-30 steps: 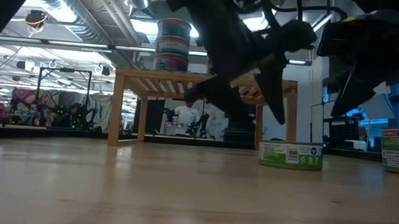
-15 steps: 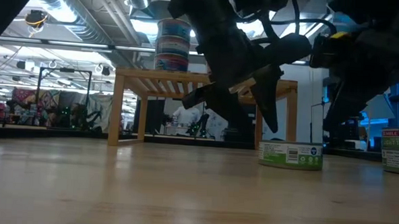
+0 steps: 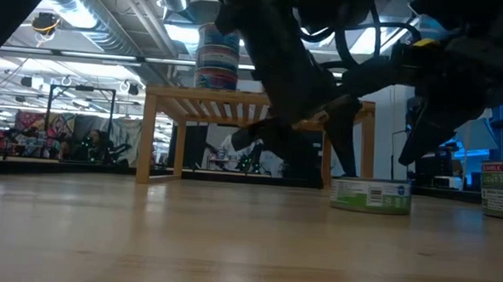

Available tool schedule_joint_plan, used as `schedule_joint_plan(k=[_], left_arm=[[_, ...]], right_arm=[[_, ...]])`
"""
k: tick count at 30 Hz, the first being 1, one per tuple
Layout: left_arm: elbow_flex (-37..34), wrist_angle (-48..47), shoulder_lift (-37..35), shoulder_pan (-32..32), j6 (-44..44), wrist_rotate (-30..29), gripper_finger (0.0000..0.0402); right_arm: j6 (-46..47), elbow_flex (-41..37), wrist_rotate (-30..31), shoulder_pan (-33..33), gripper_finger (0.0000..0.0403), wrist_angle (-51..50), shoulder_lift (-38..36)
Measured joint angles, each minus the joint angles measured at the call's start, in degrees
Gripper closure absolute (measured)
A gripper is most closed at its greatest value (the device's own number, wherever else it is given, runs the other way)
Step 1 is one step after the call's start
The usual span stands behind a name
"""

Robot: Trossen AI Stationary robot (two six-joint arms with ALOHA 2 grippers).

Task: Stack canned seafood by type on shelf
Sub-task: Put the green tuna can on the shelf

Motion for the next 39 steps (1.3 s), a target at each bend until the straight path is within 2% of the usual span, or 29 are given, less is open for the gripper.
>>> schedule_joint_plan(k=[9, 15, 22, 34, 39], left_arm=[[-0.07, -1.16, -0.23, 0.00, 0.52, 0.96, 0.0231], [-0.11, -1.47, -0.28, -0.13, 0.69, 2.13, 0.0237], [-0.11, -1.36, -0.31, -0.80, 0.89, 3.45, 0.0300], [-0.14, -1.40, -0.33, -1.14, 6.77, 5.48, 0.0389], [-0.15, -1.42, -0.33, -1.16, 8.33, 5.51, 0.0397]], right_arm=[[0.00, 0.00, -0.32, 0.00, 0.0173, -0.39, -0.02], [0.05, 0.00, -4.90, 0.00, 0.0173, -0.72, -0.02], [0.09, 0.00, -5.60, 0.00, 0.0173, -0.74, -0.02], [0.40, 0.00, -6.10, 0.00, 0.0173, -0.74, -0.02], [0.65, 0.00, -6.11, 0.00, 0.0173, -0.74, -0.02]])
